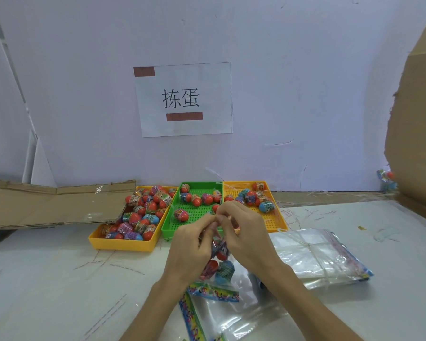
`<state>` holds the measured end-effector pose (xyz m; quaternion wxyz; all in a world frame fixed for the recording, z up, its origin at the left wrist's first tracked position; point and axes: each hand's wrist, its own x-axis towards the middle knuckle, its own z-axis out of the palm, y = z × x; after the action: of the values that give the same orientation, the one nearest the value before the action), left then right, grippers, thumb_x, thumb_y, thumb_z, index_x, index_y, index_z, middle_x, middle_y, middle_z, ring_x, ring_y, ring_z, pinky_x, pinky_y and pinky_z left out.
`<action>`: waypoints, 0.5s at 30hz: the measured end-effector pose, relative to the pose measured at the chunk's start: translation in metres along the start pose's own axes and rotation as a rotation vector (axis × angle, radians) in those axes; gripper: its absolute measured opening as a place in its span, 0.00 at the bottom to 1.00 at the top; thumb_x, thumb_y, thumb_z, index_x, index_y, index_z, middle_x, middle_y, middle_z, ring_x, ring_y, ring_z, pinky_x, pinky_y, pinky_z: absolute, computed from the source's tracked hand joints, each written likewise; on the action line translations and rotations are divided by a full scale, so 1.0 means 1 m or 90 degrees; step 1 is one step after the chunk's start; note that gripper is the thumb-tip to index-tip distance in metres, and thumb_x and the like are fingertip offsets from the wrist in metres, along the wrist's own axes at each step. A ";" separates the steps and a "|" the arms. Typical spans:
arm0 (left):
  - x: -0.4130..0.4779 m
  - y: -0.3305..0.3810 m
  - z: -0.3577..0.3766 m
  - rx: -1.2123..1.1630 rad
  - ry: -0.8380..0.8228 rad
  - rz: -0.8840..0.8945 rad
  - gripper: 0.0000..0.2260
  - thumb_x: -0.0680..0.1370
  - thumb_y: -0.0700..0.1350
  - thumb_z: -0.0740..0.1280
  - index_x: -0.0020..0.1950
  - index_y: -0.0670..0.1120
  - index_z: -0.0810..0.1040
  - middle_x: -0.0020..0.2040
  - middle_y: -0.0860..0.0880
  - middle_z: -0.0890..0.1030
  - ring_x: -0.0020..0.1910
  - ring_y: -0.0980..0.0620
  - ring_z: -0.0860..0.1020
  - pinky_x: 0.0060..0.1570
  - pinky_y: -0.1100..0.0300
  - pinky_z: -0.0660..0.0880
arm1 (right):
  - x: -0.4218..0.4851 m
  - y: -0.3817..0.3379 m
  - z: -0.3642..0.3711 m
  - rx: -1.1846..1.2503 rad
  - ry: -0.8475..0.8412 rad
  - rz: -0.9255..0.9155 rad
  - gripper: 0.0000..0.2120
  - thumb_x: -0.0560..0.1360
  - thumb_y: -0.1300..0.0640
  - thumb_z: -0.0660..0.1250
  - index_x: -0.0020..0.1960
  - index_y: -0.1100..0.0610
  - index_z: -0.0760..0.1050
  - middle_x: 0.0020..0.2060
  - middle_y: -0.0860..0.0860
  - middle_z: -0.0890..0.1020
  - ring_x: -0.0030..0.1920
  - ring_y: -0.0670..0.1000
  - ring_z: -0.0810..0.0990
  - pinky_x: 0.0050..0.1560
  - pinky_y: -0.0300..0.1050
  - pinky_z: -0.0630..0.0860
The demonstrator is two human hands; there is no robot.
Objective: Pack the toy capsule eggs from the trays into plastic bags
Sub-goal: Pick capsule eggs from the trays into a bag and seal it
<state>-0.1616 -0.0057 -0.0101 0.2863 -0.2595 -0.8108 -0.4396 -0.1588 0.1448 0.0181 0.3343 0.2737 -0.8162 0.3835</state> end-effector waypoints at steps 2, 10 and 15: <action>0.000 0.000 0.000 0.008 0.004 0.002 0.08 0.83 0.48 0.61 0.56 0.58 0.78 0.39 0.56 0.81 0.34 0.53 0.79 0.31 0.51 0.74 | 0.000 0.000 0.000 -0.001 -0.002 0.000 0.06 0.81 0.64 0.64 0.47 0.56 0.76 0.40 0.47 0.78 0.38 0.48 0.75 0.36 0.48 0.74; 0.000 0.001 0.002 0.019 0.018 0.003 0.09 0.83 0.46 0.61 0.57 0.58 0.78 0.39 0.54 0.82 0.36 0.53 0.79 0.33 0.53 0.75 | 0.001 0.003 0.002 0.015 0.012 0.027 0.07 0.80 0.64 0.64 0.45 0.55 0.75 0.37 0.45 0.77 0.37 0.47 0.75 0.35 0.45 0.72; -0.002 0.003 0.003 0.022 0.025 0.016 0.07 0.83 0.46 0.62 0.53 0.57 0.78 0.33 0.54 0.79 0.29 0.52 0.75 0.27 0.54 0.70 | 0.007 0.018 -0.012 0.062 0.070 0.137 0.10 0.79 0.62 0.68 0.43 0.50 0.75 0.33 0.44 0.79 0.35 0.46 0.80 0.35 0.39 0.75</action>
<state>-0.1596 -0.0018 -0.0112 0.3119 -0.2558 -0.8092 -0.4271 -0.1722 0.1632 0.0209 0.3220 0.1784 -0.8018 0.4707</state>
